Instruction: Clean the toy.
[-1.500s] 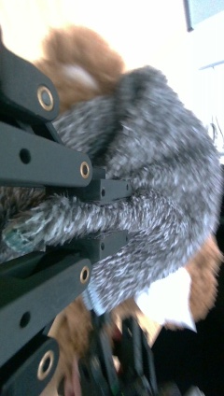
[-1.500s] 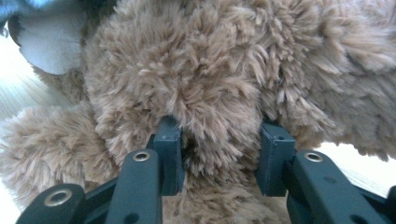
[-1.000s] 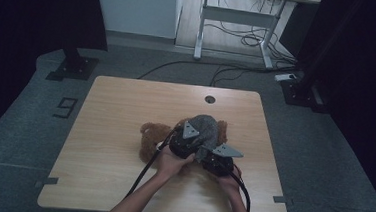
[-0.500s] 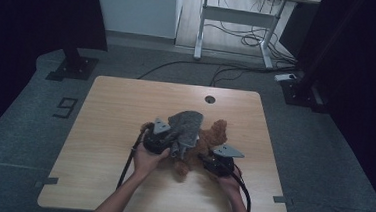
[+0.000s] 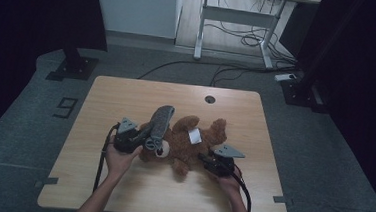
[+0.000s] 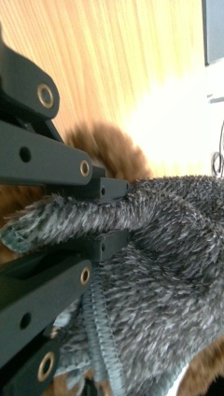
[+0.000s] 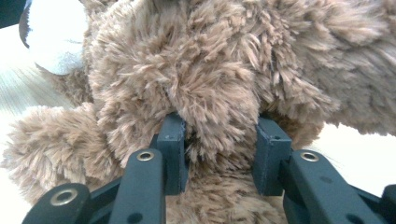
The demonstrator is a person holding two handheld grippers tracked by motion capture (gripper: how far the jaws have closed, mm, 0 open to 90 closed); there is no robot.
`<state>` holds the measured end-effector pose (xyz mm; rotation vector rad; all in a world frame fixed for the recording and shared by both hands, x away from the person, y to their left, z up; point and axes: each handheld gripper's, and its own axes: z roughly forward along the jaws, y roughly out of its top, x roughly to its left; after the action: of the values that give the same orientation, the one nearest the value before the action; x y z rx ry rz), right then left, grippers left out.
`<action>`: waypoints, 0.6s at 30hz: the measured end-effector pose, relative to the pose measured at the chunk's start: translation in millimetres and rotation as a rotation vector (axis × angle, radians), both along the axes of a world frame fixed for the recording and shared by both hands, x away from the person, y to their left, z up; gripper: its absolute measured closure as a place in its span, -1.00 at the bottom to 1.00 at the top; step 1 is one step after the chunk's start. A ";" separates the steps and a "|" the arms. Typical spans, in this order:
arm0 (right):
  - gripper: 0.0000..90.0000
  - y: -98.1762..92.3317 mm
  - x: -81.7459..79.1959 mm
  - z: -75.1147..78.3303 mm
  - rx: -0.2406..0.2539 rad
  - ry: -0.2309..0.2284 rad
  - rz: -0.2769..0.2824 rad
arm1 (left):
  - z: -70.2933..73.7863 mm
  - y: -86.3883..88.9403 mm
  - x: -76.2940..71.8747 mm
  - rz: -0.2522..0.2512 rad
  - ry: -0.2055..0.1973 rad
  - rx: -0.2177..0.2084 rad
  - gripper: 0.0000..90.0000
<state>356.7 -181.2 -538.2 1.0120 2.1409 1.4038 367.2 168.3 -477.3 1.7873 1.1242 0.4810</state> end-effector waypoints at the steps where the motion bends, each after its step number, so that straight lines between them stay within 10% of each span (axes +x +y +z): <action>1: 0.38 0.0 0.0 0.0 0.000 0.000 0.000 | 0.0 0.0 0.0 0.000 0.000 0.000 0.73; 7: 0.38 -0.3 1.2 -0.5 0.007 0.001 0.000 | -18.4 19.9 -5.3 0.057 0.021 0.065 0.74; 12: 0.38 -0.7 1.2 -0.7 0.004 0.004 -0.005 | -48.7 33.3 -2.4 0.071 0.138 0.110 0.74; 15: 0.38 -1.1 1.5 -0.8 0.005 0.005 -0.004 | -46.9 35.2 -6.0 0.068 0.110 0.065 0.75; 18: 0.38 -1.7 2.3 -1.1 0.011 0.008 -0.007 | -15.0 31.6 -10.6 0.046 0.025 0.016 0.75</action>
<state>359.0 -182.9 -539.3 1.0303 2.1358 1.4115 356.6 199.9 -492.3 1.7890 1.1841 0.4980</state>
